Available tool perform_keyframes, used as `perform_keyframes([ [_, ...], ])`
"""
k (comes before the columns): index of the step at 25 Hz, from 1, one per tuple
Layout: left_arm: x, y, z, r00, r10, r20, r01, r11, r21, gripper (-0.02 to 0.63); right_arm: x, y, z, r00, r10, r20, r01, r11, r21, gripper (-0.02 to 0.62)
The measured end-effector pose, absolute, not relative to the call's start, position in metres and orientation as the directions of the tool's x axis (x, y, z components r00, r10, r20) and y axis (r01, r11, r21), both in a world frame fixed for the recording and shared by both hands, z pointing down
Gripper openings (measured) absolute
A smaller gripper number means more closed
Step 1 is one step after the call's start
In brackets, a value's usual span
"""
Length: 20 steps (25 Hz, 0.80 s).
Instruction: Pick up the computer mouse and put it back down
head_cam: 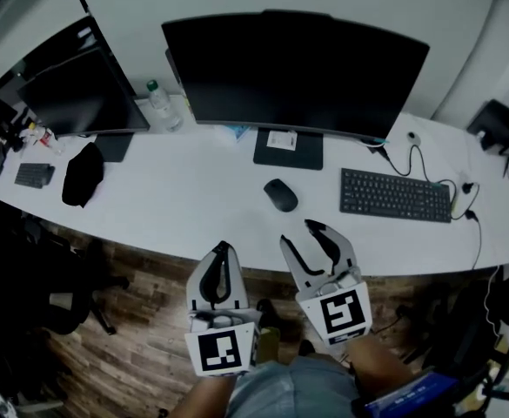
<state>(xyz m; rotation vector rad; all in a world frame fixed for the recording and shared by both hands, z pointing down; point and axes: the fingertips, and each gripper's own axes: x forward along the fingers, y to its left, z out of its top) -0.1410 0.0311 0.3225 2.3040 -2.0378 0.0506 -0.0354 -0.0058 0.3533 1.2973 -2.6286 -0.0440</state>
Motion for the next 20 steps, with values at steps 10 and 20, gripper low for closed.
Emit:
perform_keyframes([
  [10,-0.168,-0.032,0.29,0.186,-0.982,-0.008,-0.982,-0.186,0.001,0.008,-0.062,-0.067,0.319,-0.546,-0.83,0.112,-0.815,0.558,0.159,0.189],
  [20,-0.177,-0.068,0.274,0.245,-0.968,-0.06,-0.969,-0.245,-0.02,0.008,-0.074,-0.097,0.302,-0.513,-0.854,0.084,-0.826,0.518,0.223,0.199],
])
